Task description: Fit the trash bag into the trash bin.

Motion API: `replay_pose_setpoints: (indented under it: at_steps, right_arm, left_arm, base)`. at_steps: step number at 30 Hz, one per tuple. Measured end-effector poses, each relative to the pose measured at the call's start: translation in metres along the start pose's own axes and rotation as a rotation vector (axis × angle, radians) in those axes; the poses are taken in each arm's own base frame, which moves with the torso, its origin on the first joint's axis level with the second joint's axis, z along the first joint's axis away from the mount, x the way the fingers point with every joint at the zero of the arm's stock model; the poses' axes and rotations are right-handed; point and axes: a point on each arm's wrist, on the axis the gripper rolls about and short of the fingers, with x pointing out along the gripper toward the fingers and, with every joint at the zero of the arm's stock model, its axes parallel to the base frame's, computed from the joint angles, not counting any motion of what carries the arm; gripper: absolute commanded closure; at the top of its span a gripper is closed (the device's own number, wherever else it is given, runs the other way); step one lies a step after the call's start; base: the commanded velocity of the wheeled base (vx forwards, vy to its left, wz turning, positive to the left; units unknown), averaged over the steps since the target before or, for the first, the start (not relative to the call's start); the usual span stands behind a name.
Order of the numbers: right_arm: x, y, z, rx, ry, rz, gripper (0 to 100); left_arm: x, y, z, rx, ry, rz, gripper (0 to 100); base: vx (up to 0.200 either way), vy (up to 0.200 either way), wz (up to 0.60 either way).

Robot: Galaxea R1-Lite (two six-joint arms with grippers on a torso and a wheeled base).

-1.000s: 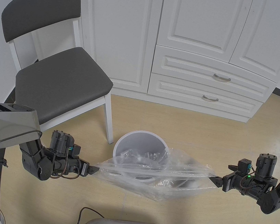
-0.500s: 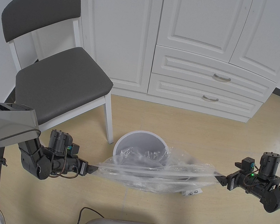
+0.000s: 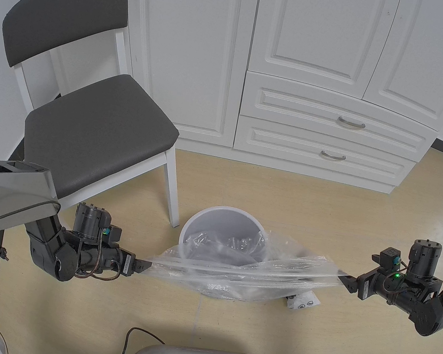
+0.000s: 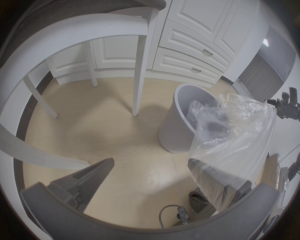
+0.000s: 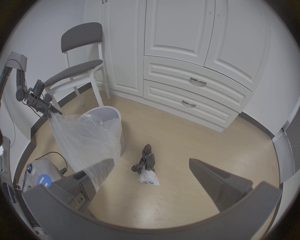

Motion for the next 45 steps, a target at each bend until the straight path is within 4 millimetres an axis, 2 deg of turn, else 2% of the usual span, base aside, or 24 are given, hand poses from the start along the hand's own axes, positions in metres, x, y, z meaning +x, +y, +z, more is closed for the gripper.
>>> replay_pose_setpoints:
  at_steps: [7,14,20,27,32,39,45]
  right_arm:
    - [0.006,0.001,0.004,-0.011,-0.049,-0.051,0]
    - [0.007,-0.003,-0.001,0.019,-0.037,-0.027,0]
    - [0.006,-0.007,-0.009,0.037,-0.007,0.039,0]
    - [0.005,-0.021,-0.016,0.078,0.009,0.121,0]
    - [0.003,-0.029,-0.018,0.141,-0.011,0.248,0]
    - [-0.001,-0.032,-0.010,0.313,-0.059,0.419,0]
    - [-0.012,-0.034,0.001,0.314,-0.101,0.428,0]
  left_arm:
    - [-0.002,-0.001,0.002,0.001,-0.007,-0.003,0]
    - [-0.003,-0.001,0.003,0.002,-0.010,-0.005,0]
    - [-0.002,0.000,0.002,-0.003,0.002,0.001,0]
    - [-0.002,0.008,0.002,-0.026,0.050,0.014,0]
    - [-0.003,0.011,0.005,-0.030,0.044,0.022,0]
    - [-0.008,0.008,0.008,-0.026,0.037,0.015,0]
    - [-0.015,0.000,0.012,-0.013,0.026,-0.006,0]
  base:
    - [0.000,0.000,0.00]
    - [0.000,0.000,0.00]
    - [0.000,0.000,0.00]
    - [0.000,0.000,0.00]
    - [0.000,0.000,0.00]
    - [0.000,0.000,0.00]
    - [0.000,0.000,0.00]
